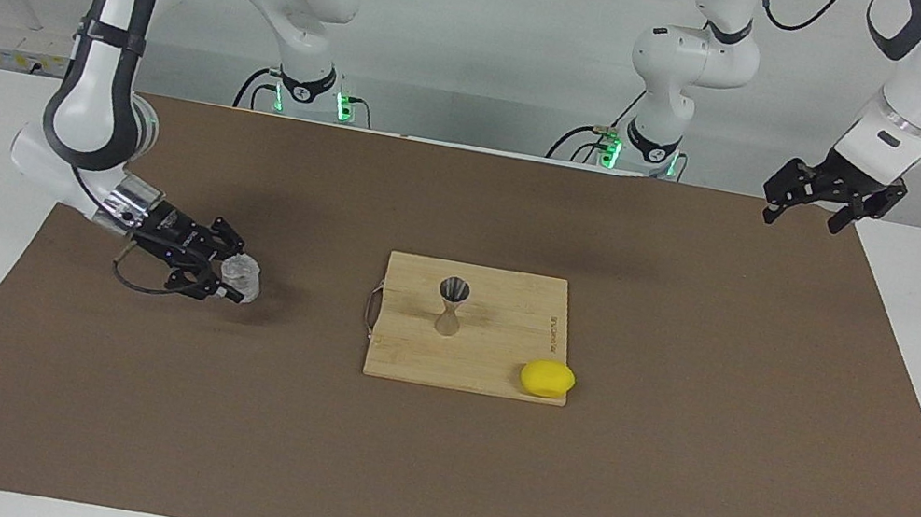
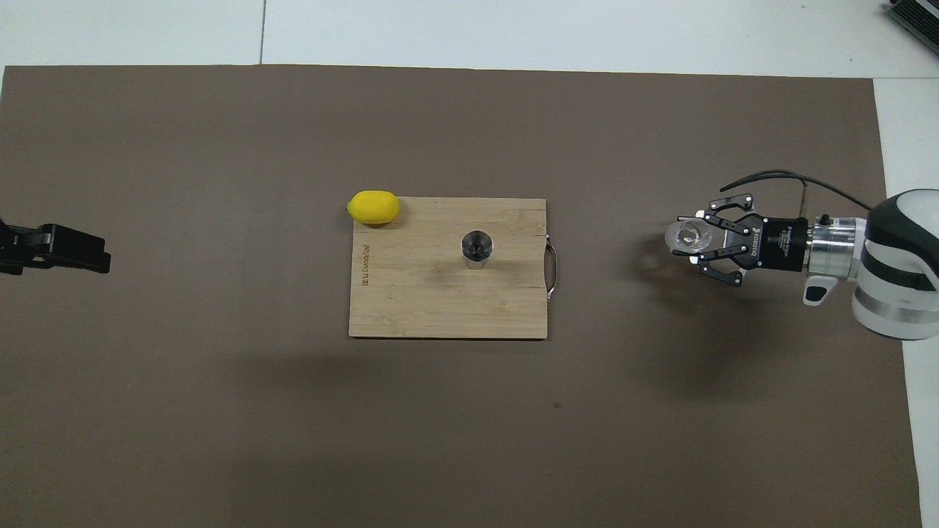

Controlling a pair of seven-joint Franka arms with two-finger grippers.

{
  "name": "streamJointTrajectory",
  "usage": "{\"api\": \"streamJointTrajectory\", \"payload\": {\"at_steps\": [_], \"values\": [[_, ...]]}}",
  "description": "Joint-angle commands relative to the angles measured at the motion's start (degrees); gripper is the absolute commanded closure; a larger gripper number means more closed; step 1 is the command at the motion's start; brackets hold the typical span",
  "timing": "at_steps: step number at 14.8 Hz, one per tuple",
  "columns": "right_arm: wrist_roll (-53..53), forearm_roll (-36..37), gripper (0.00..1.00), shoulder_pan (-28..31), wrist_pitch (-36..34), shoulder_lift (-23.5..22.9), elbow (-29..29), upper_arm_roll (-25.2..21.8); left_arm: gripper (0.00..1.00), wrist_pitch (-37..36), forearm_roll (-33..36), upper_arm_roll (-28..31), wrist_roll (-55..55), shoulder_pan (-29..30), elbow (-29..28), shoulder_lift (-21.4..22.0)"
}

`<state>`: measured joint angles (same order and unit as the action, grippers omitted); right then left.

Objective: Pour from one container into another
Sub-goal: 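Carry the clear glass back toward its starting spot with the right gripper, then lower the glass onto the table and open the right gripper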

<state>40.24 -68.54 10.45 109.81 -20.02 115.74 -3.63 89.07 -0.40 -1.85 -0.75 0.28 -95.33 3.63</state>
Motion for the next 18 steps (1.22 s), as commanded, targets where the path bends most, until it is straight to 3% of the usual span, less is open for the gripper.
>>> {"api": "streamJointTrajectory", "payload": {"at_steps": [1, 5, 11, 18], "values": [[-1.8, -2.5, 1.00, 1.6, -2.1, -1.8, -0.1, 0.6, 0.00, -0.7, 1.3, 0.4, 0.8, -0.1, 1.0, -1.1], [-0.8, -4.5, 1.00, -2.0, -1.3, -2.1, 0.7, 0.6, 0.00, -0.7, 1.3, 0.4, 0.8, 0.1, 1.0, -1.2], [-0.7, -7.8, 1.00, -3.0, -3.0, -4.2, 0.6, 0.6, 0.00, -0.2, 1.3, 0.3, 0.7, 0.2, 0.9, -1.1], [-1.5, -7.3, 1.00, -3.9, 0.4, -4.2, 2.1, 0.6, 0.00, 0.3, 1.3, 0.2, 0.7, 0.3, 0.6, -0.6]]}}
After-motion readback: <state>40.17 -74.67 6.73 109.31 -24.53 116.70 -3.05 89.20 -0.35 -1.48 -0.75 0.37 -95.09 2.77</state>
